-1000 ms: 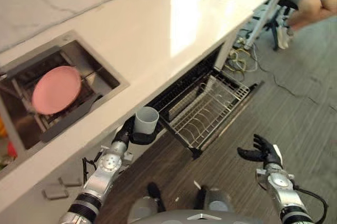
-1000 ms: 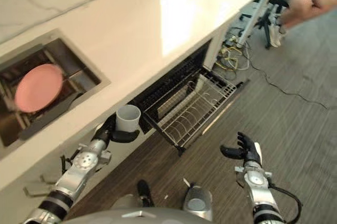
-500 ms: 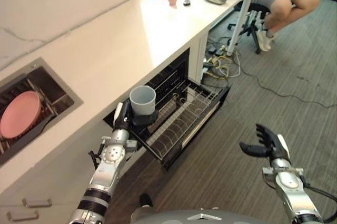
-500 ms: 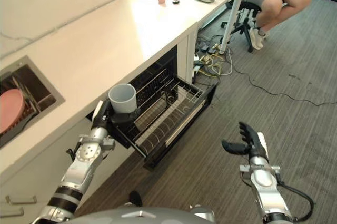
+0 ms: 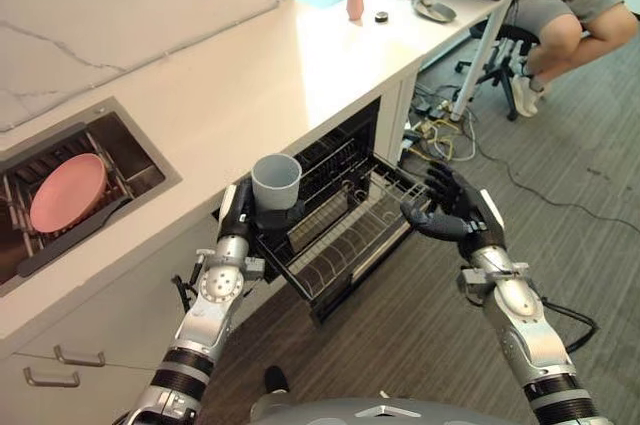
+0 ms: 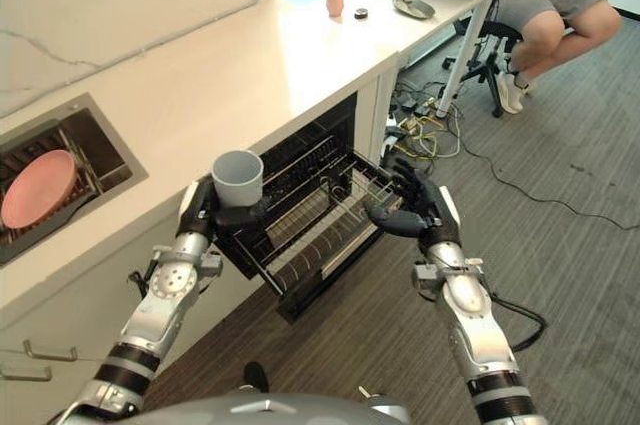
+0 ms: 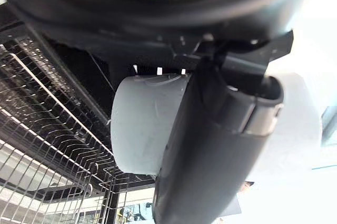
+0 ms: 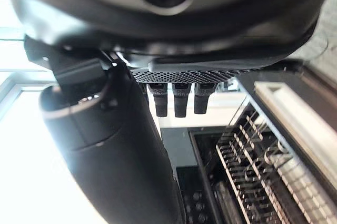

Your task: Place the dishes in the dishwasher.

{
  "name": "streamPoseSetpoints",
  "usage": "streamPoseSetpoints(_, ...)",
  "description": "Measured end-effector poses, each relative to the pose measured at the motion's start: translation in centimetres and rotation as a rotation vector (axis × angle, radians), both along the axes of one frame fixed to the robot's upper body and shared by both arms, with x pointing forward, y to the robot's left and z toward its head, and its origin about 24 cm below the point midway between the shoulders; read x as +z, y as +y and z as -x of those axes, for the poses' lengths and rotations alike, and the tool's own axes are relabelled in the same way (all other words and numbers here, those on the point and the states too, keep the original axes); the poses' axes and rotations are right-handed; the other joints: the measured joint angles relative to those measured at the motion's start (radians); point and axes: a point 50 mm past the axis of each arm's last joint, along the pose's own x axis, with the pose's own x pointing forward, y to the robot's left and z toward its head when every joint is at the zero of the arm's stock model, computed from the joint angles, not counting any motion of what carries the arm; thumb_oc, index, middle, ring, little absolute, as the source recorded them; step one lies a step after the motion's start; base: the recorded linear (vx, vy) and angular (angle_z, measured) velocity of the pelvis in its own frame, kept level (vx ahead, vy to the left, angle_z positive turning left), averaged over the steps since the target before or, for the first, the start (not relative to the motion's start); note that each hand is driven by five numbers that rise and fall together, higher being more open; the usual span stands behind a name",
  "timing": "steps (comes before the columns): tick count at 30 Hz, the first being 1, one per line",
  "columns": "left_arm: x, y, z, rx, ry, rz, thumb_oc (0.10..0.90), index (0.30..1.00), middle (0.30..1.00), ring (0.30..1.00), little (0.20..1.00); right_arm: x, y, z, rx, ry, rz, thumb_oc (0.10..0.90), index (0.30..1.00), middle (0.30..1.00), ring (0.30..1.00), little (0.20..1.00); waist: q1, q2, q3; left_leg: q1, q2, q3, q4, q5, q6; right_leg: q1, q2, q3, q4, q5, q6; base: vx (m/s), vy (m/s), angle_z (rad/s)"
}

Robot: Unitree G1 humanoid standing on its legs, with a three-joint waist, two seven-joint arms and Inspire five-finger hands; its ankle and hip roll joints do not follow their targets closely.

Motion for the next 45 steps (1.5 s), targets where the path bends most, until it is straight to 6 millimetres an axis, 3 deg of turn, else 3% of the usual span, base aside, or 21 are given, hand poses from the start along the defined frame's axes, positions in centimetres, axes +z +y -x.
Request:
streamPoseSetpoints(7,0.0,-1.2,-0.1,-0.047,-0.005,-0.008,0.400,0.300,0.300,0.300,0.300,-0.2,0.9,0.1,0.040,0.011,-0.063,0.800,0.900,0.900,0.900,0.900,-0.007,-0.008,-0.005,0.003,-0.025,0.006,0.000,-0.006,0.012,0.002,-0.022,-0.002,0.002,0.005,0.011,0.00,0.005,0.00)
streamPoseSetpoints(11,0.8,-3.1,-1.7,-0.112,-0.026,-0.024,0.400,0.300,0.300,0.300,0.300,0.2,2.5,-0.2,0.097,-0.005,-0.068,0.800,0.900,0.900,0.900,0.900,-0.016,-0.008,-0.008,0.001,-0.024,0.009,0.000,-0.006,0.012,-0.002,-0.023,0.001,0.002,0.005,0.011,0.00,0.003,-0.03)
streamPoseSetpoints(18,2.2,-4.1,-2.7,-0.114,-0.084,0.000,0.400,0.300,0.300,0.300,0.300,1.2,4.5,-0.7,0.150,-0.042,-0.084,0.800,0.900,0.900,0.900,0.900,-0.044,-0.009,-0.015,0.010,-0.024,0.033,0.000,-0.007,0.012,-0.017,-0.029,0.029,0.002,0.007,0.014,0.00,0.004,-0.12)
streamPoseSetpoints(24,2.1,-5.1,-2.5,-0.135,-0.082,0.006,0.400,0.300,0.300,0.300,0.300,1.4,4.9,-0.9,0.153,-0.050,-0.087,0.800,0.900,0.900,0.900,0.900,-0.047,-0.008,-0.023,0.011,-0.024,0.037,0.000,-0.007,0.012,-0.024,-0.032,0.036,0.002,0.008,0.014,0.01,-0.001,-0.05)
streamPoseSetpoints(29,1.5,-6.9,-2.7,-0.176,-0.059,-0.007,0.400,0.300,0.300,0.300,0.300,2.8,7.3,-1.1,0.248,-0.102,-0.106,0.800,0.900,0.900,0.900,0.900,-0.059,-0.005,-0.026,0.011,-0.029,0.039,0.000,-0.007,0.012,-0.029,-0.037,0.043,0.002,0.010,0.017,0.01,-0.004,-0.02)
streamPoseSetpoints(35,1.5,-7.0,-2.7,-0.176,-0.057,0.003,0.400,0.300,0.300,0.300,0.300,3.4,7.7,-1.2,0.254,-0.110,-0.203,0.800,0.900,0.900,0.900,0.900,-0.059,-0.005,-0.026,0.011,-0.027,0.042,0.000,-0.007,0.012,-0.033,-0.037,0.050,0.002,0.010,0.016,0.01,0.000,-0.02)
streamPoseSetpoints(45,1.5,-6.9,-2.7,-0.154,-0.060,0.009,0.400,0.300,0.300,0.300,0.300,3.3,7.8,-1.3,0.210,-0.102,-0.209,0.800,0.900,0.900,0.900,0.900,-0.055,-0.005,-0.027,0.008,-0.027,0.040,0.000,-0.007,0.012,-0.033,-0.037,0.051,0.002,0.010,0.016,0.01,-0.001,0.00)
